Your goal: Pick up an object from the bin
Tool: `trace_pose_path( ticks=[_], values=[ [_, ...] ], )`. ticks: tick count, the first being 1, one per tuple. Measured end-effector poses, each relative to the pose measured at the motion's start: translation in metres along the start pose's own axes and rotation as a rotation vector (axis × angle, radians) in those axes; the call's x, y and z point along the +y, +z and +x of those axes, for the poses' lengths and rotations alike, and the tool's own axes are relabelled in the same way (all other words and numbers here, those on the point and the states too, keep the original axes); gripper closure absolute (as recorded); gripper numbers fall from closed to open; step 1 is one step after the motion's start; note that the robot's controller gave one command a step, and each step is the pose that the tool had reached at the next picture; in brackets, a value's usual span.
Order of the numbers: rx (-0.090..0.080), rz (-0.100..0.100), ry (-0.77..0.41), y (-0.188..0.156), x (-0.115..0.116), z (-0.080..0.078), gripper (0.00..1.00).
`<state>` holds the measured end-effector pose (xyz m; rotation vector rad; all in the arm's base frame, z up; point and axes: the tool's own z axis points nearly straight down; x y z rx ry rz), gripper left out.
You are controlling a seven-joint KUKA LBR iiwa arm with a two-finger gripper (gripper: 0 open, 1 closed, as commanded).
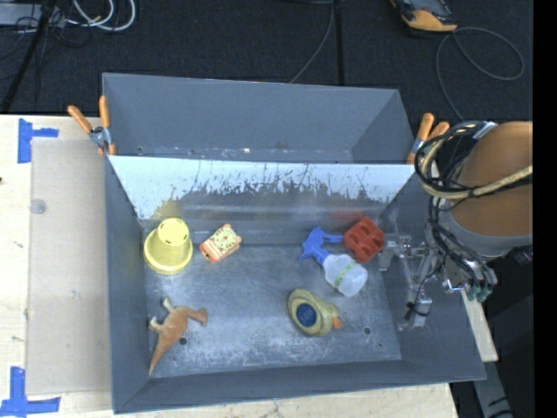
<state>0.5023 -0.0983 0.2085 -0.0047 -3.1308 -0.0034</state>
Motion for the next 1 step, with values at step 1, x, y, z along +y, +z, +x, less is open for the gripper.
trace_pose_path(
  ticks=[1],
  values=[
    [-0.009, 0.002, -0.004, -0.0045, 0.0005, -0.0015, 0.0]
  ],
)
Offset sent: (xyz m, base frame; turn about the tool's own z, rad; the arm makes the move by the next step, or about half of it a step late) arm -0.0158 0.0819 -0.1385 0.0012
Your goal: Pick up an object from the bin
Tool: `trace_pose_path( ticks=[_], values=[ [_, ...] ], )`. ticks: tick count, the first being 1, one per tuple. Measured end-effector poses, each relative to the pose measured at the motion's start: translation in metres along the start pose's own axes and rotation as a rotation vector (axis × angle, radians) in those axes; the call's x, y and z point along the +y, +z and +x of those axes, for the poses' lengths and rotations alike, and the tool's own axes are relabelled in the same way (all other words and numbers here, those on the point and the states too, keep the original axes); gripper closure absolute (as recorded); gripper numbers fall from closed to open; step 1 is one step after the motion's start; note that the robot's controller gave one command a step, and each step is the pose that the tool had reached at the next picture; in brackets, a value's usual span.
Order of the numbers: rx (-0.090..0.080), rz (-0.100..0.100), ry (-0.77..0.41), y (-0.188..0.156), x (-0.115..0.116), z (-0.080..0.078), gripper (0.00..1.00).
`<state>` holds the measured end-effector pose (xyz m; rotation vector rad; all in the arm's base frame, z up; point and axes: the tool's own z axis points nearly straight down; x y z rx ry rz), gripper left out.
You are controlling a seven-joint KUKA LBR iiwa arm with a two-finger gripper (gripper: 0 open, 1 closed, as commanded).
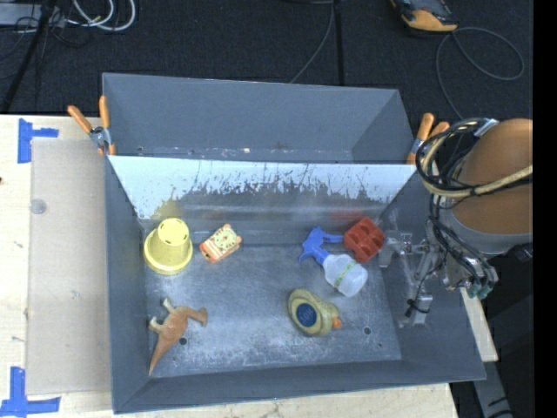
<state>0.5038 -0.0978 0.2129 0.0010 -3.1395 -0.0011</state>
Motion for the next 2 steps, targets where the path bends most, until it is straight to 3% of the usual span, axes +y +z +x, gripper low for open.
trace_pose_path(
  ticks=[1, 2],
  values=[
    [0.0, -0.001, 0.004, 0.067, 0.038, 0.007, 0.0],
    [0.003, -0.001, -0.032, 0.067, 0.09, 0.024, 0.0]
  ],
)
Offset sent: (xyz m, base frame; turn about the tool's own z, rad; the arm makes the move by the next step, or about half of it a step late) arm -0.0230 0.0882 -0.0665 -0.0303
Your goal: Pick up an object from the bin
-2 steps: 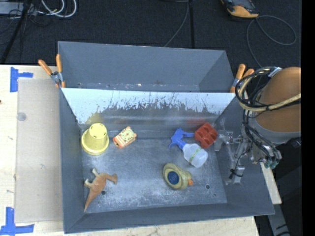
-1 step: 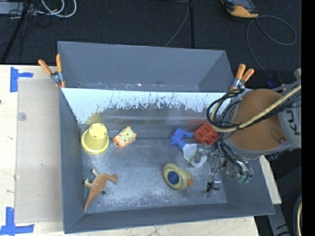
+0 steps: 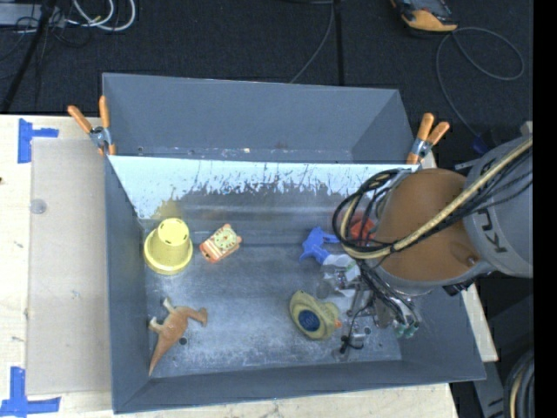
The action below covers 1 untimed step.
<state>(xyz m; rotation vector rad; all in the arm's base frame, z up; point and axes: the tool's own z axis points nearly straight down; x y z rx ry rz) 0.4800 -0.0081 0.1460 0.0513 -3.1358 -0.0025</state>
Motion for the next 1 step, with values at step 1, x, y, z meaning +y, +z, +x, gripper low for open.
trace_pose_path(
  ticks=[1],
  values=[
    [-0.002, 0.0, 0.123, 0.0349, -0.008, -0.014, 0.0]
  ],
)
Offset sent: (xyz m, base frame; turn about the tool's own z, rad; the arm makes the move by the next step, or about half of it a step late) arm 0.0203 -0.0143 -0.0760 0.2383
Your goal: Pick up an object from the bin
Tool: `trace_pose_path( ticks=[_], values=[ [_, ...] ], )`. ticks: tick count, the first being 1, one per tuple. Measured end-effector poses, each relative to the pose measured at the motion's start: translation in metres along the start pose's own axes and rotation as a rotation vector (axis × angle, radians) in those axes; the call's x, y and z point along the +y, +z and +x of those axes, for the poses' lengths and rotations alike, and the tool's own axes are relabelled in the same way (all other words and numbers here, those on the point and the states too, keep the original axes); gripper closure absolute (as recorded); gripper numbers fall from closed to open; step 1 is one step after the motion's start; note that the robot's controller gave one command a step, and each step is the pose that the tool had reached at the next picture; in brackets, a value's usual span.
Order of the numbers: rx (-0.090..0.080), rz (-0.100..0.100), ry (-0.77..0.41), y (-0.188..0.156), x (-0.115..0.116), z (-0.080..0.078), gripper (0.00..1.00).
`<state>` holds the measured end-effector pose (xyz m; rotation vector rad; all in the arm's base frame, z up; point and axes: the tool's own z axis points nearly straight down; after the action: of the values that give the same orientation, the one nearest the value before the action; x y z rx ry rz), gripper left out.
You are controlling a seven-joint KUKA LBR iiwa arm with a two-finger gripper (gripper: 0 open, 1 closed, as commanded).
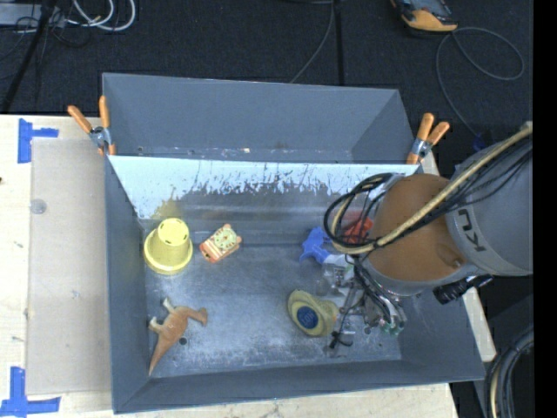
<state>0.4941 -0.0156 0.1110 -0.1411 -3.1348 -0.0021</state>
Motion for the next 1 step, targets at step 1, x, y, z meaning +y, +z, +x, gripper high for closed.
trace_pose_path(
  ticks=[1],
  values=[
    [0.001, -0.001, 0.095, 0.0299, -0.0043, -0.0055, 0.0]
  ],
)
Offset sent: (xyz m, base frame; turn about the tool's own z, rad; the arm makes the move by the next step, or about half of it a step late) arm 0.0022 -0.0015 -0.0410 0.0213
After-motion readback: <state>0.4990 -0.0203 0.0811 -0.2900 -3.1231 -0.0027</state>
